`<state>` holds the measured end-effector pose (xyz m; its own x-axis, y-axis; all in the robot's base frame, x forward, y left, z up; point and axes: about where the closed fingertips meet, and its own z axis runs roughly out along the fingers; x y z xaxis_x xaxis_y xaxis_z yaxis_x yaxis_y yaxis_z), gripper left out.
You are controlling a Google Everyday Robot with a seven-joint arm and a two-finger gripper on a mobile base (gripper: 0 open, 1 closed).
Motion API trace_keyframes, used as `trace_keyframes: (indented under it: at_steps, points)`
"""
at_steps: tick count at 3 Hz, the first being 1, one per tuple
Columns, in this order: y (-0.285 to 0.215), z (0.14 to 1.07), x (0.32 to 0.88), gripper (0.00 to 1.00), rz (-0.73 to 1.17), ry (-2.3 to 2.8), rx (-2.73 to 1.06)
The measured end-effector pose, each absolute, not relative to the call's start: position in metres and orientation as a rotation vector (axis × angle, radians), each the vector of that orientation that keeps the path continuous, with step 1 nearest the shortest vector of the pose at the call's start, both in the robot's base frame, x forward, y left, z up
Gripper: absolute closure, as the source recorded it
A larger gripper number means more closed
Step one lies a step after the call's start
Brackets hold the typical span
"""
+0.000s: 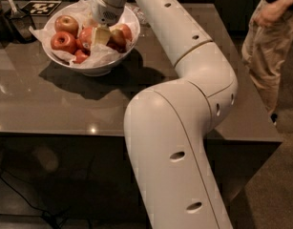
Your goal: Pick apple from white bowl
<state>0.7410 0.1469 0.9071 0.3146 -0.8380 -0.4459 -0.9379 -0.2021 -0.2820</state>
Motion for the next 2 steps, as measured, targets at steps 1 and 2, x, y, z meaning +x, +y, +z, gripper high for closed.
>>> trace_keyframes:
  at_steps: [1,2]
  points:
    - [0.1469,0.9071,0.7410,0.54,0.264,1.566,-2.087]
    - [0.1470,0.9071,0.7411,0.79,0.264,1.566,-2.087]
